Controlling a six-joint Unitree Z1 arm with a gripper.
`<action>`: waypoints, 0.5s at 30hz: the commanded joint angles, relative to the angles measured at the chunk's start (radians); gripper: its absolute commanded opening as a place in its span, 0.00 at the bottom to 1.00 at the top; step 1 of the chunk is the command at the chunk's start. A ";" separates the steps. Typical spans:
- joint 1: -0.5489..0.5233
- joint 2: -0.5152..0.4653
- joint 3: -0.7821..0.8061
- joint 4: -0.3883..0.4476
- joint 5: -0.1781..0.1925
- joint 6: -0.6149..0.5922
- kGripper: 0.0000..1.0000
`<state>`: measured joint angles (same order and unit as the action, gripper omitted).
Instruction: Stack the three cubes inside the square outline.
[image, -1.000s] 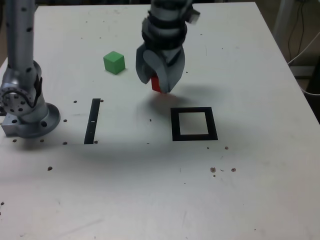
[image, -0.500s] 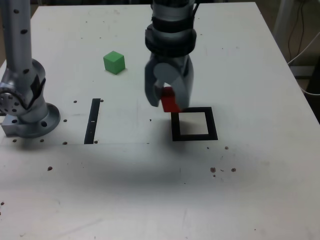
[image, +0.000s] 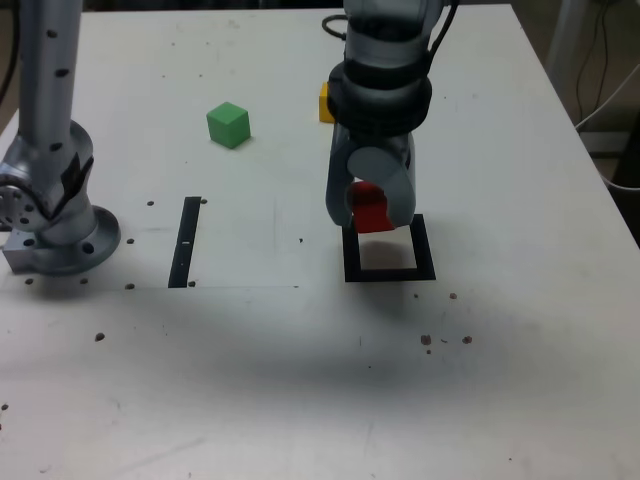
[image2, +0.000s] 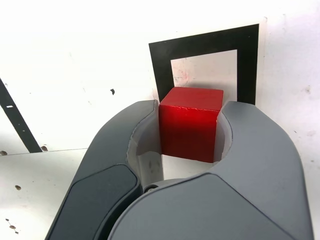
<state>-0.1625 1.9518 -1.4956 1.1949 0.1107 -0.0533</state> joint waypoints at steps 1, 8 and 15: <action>-0.007 0.011 0.001 -0.004 -0.004 -0.006 0.16; -0.020 0.056 -0.005 -0.026 0.001 -0.020 0.17; -0.020 0.075 -0.008 -0.036 0.011 -0.020 0.19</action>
<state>-0.1821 2.0188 -1.5022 1.1626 0.1190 -0.0720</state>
